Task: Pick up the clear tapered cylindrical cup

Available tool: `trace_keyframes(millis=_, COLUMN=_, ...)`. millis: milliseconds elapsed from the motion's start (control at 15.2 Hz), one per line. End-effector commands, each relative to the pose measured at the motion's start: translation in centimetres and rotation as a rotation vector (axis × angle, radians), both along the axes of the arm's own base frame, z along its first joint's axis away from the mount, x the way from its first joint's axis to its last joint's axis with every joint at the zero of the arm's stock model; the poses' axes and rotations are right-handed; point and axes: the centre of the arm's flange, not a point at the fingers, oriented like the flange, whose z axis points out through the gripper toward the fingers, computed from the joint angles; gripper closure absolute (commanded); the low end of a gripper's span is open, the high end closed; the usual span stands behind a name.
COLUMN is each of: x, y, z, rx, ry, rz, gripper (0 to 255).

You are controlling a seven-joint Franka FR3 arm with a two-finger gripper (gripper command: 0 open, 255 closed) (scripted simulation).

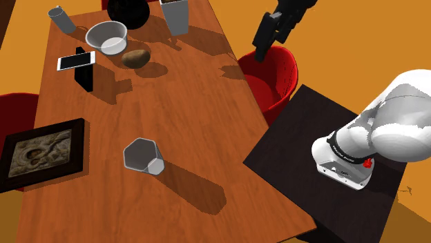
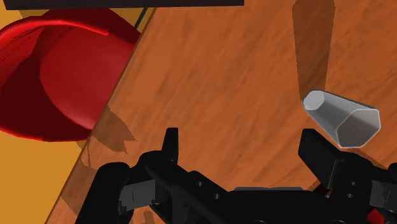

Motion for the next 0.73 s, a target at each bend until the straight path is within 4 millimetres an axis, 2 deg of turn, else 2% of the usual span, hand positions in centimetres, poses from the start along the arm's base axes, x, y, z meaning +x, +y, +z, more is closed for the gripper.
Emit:
trace_keyframes(millis=0, x=0.8, y=1.6, z=-1.4, rx=0.003, ry=-0.006, rz=-0.004, gripper=0)
trace_keyframes(millis=660, x=5.3, y=11.1, z=-9.0, rx=0.016, ry=-0.023, rz=-0.017, gripper=0)
